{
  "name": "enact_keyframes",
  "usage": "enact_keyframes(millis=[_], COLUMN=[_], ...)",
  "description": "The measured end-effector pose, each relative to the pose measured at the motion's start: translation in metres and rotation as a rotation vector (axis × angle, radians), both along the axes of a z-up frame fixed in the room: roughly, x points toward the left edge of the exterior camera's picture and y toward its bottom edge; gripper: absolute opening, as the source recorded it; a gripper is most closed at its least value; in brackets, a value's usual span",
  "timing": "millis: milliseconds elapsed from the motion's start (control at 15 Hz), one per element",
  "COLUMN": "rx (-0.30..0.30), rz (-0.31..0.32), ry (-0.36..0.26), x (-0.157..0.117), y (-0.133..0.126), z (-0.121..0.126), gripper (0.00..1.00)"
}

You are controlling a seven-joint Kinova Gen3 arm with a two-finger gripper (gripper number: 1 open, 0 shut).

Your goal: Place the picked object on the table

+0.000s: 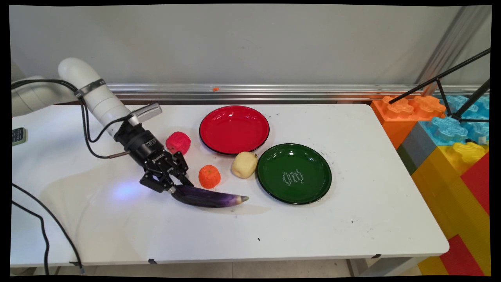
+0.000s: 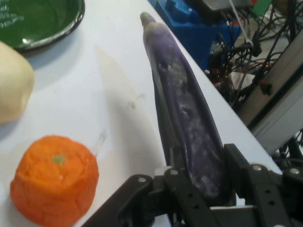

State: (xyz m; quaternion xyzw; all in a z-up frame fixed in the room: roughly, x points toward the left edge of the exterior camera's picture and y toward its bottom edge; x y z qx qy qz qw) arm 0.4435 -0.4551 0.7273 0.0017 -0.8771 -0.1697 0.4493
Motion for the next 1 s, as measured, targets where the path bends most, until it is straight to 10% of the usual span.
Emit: enact_keyframes(millis=[667, 733, 1000], rx=[0.011, 0.011, 0.012], rz=[0.016, 0.021, 0.033], ry=[-0.023, -0.022, -0.021], x=[0.004, 0.004, 0.005], y=[-0.003, -0.004, -0.007], z=[-0.028, -0.029, -0.033], gripper=[0.0, 1.0, 1.0])
